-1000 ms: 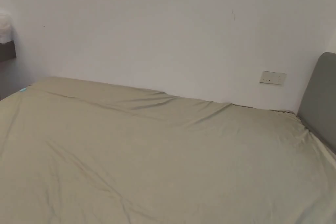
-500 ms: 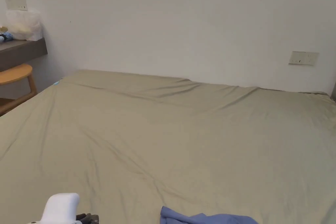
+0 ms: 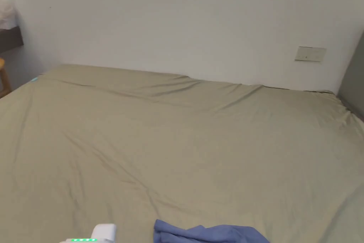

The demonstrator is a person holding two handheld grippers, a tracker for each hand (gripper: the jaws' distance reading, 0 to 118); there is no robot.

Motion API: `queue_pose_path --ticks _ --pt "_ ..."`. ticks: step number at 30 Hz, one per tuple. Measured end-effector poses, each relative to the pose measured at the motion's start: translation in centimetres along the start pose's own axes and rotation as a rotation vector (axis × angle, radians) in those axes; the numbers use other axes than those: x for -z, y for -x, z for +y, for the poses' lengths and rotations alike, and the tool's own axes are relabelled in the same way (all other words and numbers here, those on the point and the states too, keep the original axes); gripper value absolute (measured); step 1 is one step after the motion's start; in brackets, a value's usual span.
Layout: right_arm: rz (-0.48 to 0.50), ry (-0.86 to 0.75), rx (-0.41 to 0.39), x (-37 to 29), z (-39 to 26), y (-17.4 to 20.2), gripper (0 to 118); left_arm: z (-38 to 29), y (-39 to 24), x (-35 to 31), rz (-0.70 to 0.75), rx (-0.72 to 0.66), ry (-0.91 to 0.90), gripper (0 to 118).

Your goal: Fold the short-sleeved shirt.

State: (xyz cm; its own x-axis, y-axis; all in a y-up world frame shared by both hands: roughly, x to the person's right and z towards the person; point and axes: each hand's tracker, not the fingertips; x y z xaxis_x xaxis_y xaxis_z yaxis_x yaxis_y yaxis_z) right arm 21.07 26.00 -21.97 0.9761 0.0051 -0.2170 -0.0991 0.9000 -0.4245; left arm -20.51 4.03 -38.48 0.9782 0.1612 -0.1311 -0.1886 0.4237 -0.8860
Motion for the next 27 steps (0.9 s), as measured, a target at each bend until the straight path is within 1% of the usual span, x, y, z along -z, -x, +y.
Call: queue_pose_path --ticks 1,2,3,4,5,6,7,8,9,10,11,12,14,17,19,20,22,23,24,25,26,27 --pt "-0.008 0.0 -0.003 -0.1 0.0 -0.4 8 -0.7 -0.3 1.2 0.01 0.014 0.021 105" --pt "-0.011 0.002 -0.009 0.0 0.1 -0.8 9 -1.4 -0.6 0.6 0.111 0.074 -0.042 103" --pt "-0.01 0.007 -0.022 0.3 0.2 -1.1 14 -1.7 -1.6 -0.3 0.13 0.145 -0.151 96" --pt "-0.008 0.014 -0.045 0.8 0.4 -1.4 24 -1.8 -2.0 -1.1 0.137 0.156 -0.156 73" --pt "0.001 0.012 -0.07 1.3 0.5 -1.6 32 -1.8 -2.2 -1.8 0.125 0.155 -0.175 41" --pt "0.011 0.008 -0.096 2.2 0.8 -1.8 42 -2.0 -2.1 -2.9 0.156 0.149 -0.214 3" --pt "0.018 0.031 -0.129 3.6 1.4 -2.1 63 -2.2 -2.4 -3.8 0.113 0.156 -0.238 3" --pt "0.02 0.051 -0.138 5.0 1.9 -2.3 80 -2.1 -2.1 -4.6 0.135 0.149 -0.222 3" --pt "0.024 0.047 -0.133 7.1 2.3 -2.6 91 -2.1 -2.0 -5.8 0.091 0.121 -0.23 3" --pt "0.066 0.054 -0.147 9.5 2.6 -2.9 96 -2.2 -1.4 -6.5 0.041 0.07 -0.266 3" --pt "0.107 0.072 -0.171 11.7 2.7 -3.1 96 -2.4 -1.0 -7.7 -0.019 0.039 -0.293 3" --pt "0.146 0.099 -0.209 14.6 2.5 -3.1 96 -2.6 -0.8 -8.9 -0.048 0.02 -0.292 3" --pt "0.188 0.222 -0.29 20.6 1.8 -2.9 96 -3.3 -1.1 -10.8 -0.035 0.039 -0.315 3" --pt "0.272 0.431 -0.351 29.0 -0.8 -1.8 96 -4.1 -0.9 -12.9 -0.057 0.078 -0.358 3" --pt "0.327 0.534 -0.398 33.5 -3.4 -1.0 96 -4.9 -0.9 -13.7 -0.078 0.053 -0.371 3" --pt "0.328 0.585 -0.406 35.0 -4.6 -0.7 96 -5.0 -0.7 -13.9 -0.09 0.043 -0.37 3" --pt "0.29 0.694 -0.421 37.4 -7.1 0.2 96 -5.1 -0.9 -14.3 -0.093 0.032 -0.37 3" --pt "0.286 0.647 -0.4 37.0 -7.5 0.4 96 -5.1 -0.8 -14.5 -0.093 0.028 -0.374 3" --pt "0.278 0.517 -0.375 35.8 -6.8 0.3 96 -5.0 -0.7 -14.6 -0.094 0.029 -0.375 3" --pt "0.309 0.578 -0.33 34.8 -6.2 0.3 76 -4.9 -0.7 -14.6 -0.094 0.031 -0.378 3" --pt "0.336 0.612 -0.27 34.3 -5.9 0.3 31 -4.8 -0.5 -14.5 -0.092 0.028 -0.382 3" --pt "0.307 0.62 -0.289 33.9 -5.4 0.4 8 -4.6 -0.4 -14.5 -0.089 0.023 -0.384 3"
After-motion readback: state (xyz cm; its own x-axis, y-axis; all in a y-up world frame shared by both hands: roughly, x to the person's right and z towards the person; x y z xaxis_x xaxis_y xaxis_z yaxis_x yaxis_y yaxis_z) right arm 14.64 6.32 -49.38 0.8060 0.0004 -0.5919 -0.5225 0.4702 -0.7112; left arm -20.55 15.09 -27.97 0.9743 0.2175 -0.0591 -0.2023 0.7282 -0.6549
